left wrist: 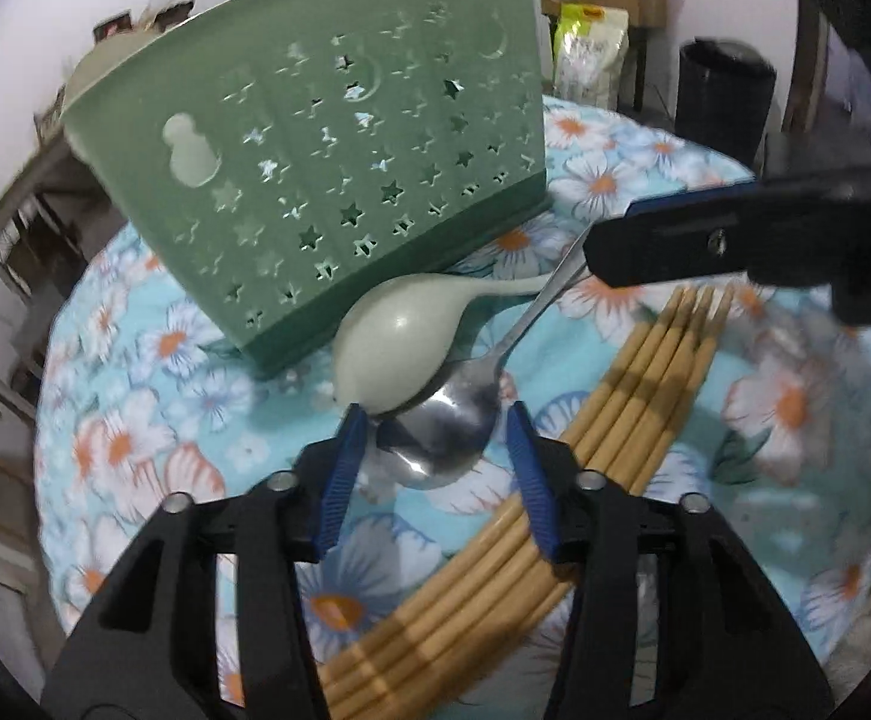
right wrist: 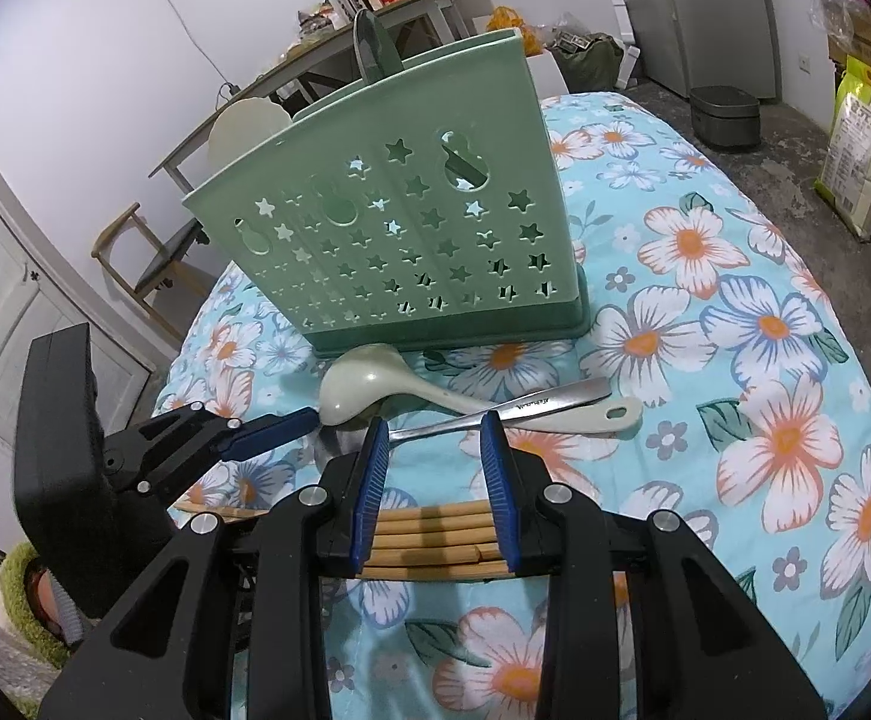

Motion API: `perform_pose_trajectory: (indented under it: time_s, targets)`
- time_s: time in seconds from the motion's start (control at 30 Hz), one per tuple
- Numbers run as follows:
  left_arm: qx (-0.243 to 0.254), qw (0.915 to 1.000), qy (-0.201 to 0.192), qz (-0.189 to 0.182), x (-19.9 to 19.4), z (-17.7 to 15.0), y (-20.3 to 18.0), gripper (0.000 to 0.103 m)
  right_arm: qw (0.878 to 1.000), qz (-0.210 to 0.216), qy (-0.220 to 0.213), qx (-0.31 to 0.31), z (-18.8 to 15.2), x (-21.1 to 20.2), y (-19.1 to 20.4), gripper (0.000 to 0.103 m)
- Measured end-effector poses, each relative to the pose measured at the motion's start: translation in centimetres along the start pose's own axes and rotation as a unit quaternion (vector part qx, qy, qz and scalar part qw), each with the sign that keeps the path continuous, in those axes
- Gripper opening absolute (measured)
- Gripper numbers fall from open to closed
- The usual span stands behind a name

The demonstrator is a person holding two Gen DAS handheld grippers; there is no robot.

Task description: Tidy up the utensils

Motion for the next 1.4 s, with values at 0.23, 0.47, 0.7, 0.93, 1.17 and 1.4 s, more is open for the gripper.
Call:
perform_pose_trajectory:
  time_s: [0.23, 0.47, 0.7, 0.93, 1.17, 1.4]
  targets:
    - [0.043, 0.9988, -0.019, 0.017, -2.1, -0.9, -0.1, 0.014, 1.000, -0.001, -0.002, 0.004, 0.0, -0.2, -0.1, 0.032]
    - [0.056, 0.9983, -0.018, -0.007, -4.4, -1.8, 0.8, 0.002, 1.000, 0.000, -0.005, 0.000, -0.1, -0.5, 0.1, 0.032]
    - [-0.047, 0.9970, -0.012, -0.061, -3.9, -2.9, 4.3, 0.003, 1.000, 0.002, -0.005, -0.001, -0.1, -0.6, 0.4, 0.032]
    - [-0.139, 0.9809, -0.016, -0.135, -3.7, -4.2, 6.5, 0.005, 1.000, 0.000, -0.005, 0.001, -0.2, -0.6, 0.2, 0.032]
    - [-0.180, 0.9706, -0.004, -0.159, -3.5, -5.3, 6.5, 0.005, 1.000, 0.001, -0.002, 0.000, -0.2, -0.4, 0.3, 0.032]
    - [-0.201, 0.9663, -0.014, -0.160, -3.2, -6.0, 6.7, 0.005, 1.000, 0.000, -0.001, -0.001, -0.3, -0.3, 0.4, 0.032]
Point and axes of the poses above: each gripper's, at about its wrist camera, not at the fingertips, and x roughly the way its jaws point, y to its left, z to its top, the point moved 3 cm from there along x, roughly the way its jaws point, and after that the axes turned 3 degrees about -z, right-handed, at the moved point
